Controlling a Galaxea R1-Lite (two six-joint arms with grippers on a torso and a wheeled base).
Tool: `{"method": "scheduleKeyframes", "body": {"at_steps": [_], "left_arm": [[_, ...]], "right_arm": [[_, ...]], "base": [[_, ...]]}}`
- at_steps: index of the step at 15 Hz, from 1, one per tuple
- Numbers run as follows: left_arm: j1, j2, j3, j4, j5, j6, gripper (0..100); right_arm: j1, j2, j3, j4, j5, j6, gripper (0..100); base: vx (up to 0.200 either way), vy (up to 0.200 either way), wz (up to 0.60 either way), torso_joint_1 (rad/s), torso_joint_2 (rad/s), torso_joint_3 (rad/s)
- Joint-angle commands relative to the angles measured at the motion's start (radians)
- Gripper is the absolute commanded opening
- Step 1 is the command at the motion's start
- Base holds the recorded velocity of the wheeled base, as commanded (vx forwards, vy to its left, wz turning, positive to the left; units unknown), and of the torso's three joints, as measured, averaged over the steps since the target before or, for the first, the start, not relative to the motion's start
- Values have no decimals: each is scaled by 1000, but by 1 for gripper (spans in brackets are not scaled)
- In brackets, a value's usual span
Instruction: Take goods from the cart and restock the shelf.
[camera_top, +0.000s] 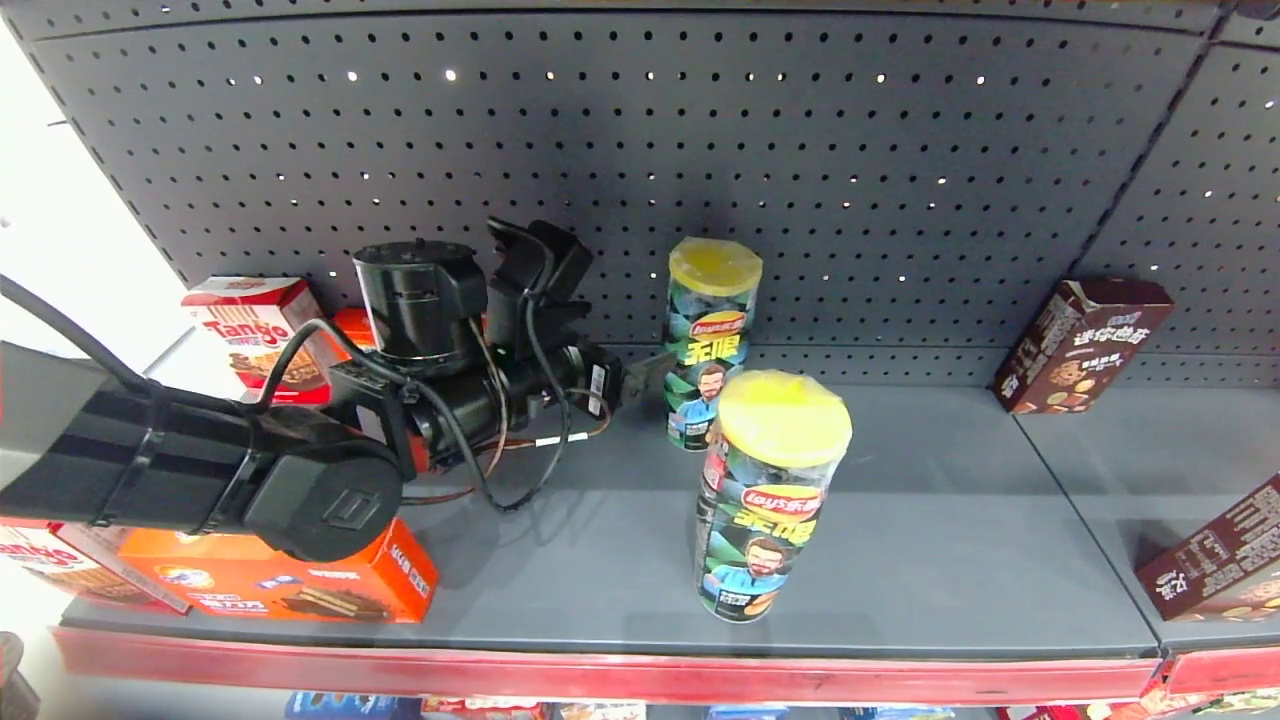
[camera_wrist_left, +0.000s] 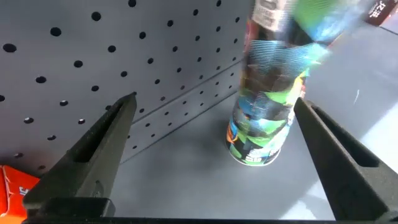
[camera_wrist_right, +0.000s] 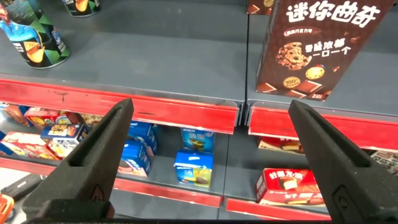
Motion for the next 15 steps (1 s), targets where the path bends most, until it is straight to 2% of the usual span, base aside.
{"method": "scheduleKeyframes", "body": {"at_steps": [1, 7, 10, 13, 14, 15], "left_arm": [[-3, 37, -21, 0, 19, 0, 100], [-6, 99, -76, 0, 53, 0, 100], [-11, 71, -42, -2, 65, 0, 100], [5, -33, 48, 3, 83, 2, 100], [25, -44, 59, 3, 103, 12, 100], [55, -50, 67, 8, 108, 55, 100]], "right_arm": [[0, 1, 1, 0, 0, 2, 100], [0, 1, -1, 0, -2, 2, 100], [0, 1, -1, 0, -2, 2, 100], [0, 1, -1, 2, -2, 2, 100], [0, 1, -1, 0, 0, 3, 100], [0, 1, -1, 0, 0, 3, 100]], "base": [[0, 0, 0, 0, 0, 0], [0, 0, 0, 0, 0, 0], [0, 0, 0, 0, 0, 0], [0, 0, 0, 0, 0, 0], [0, 0, 0, 0, 0, 0], [0, 0, 0, 0, 0, 0]]}}
